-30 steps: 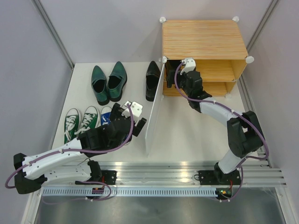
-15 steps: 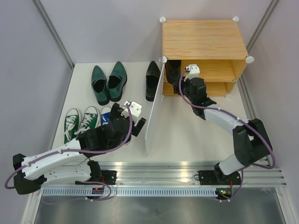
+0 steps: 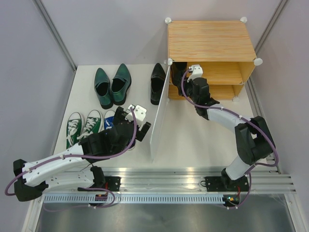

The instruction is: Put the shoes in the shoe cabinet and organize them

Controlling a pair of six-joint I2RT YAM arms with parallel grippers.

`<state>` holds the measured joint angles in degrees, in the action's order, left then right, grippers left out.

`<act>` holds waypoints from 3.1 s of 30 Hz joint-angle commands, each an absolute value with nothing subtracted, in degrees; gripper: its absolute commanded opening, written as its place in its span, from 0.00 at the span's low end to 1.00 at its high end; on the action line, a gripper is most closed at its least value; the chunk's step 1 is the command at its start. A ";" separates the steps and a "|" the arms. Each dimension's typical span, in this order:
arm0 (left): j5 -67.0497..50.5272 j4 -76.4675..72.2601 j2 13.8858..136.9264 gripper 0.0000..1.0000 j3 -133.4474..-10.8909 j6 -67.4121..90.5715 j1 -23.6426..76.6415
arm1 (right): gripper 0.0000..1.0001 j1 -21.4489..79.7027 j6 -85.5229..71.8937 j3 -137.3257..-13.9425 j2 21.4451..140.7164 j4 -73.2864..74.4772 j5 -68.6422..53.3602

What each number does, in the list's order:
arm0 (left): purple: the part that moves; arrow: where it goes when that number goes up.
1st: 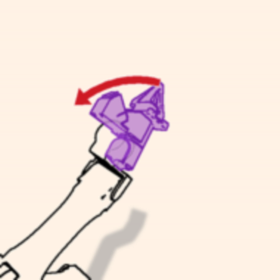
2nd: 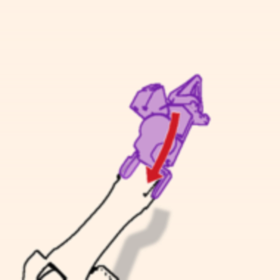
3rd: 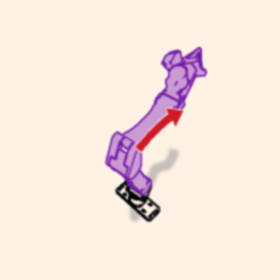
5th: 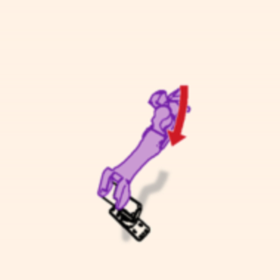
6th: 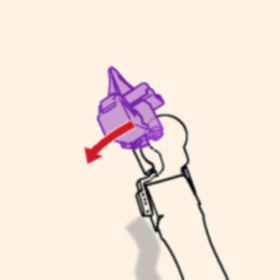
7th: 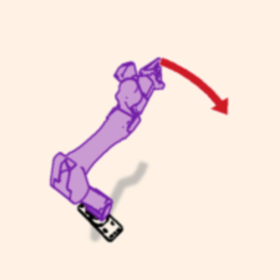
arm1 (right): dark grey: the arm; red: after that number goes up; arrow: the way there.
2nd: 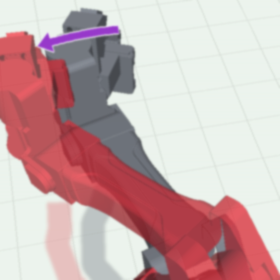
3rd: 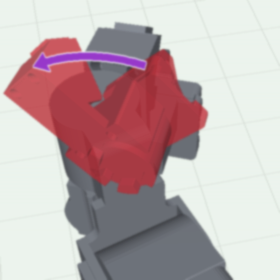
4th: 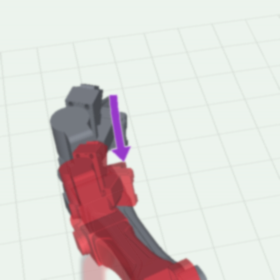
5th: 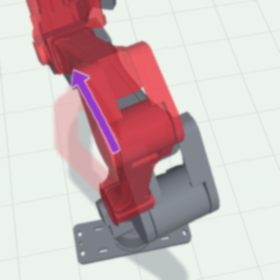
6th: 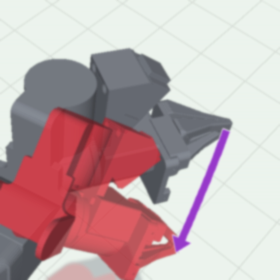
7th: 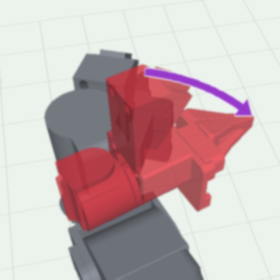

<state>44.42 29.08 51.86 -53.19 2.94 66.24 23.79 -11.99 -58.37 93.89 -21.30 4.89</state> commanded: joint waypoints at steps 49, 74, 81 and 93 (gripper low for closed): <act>42.80 27.51 48.17 1.00 -54.14 2.81 65.83 | 0.70 23.64 -13.97 -55.38 82.46 -15.03 3.60; 14.96 32.87 62.83 1.00 -72.23 21.62 22.42 | 0.59 23.55 -24.34 -39.74 44.30 6.41 24.35; 10.03 32.96 78.29 1.00 -88.38 24.00 20.39 | 0.61 23.55 -25.66 -37.44 42.19 6.59 23.82; -7.73 25.93 107.65 0.98 -101.50 29.53 19.78 | 0.74 23.55 -28.30 -36.82 43.42 6.59 22.33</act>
<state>-1.76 29.10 102.83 -97.38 26.13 19.94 23.73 -27.35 -35.97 42.98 7.33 23.88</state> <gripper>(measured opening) 0.981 0.727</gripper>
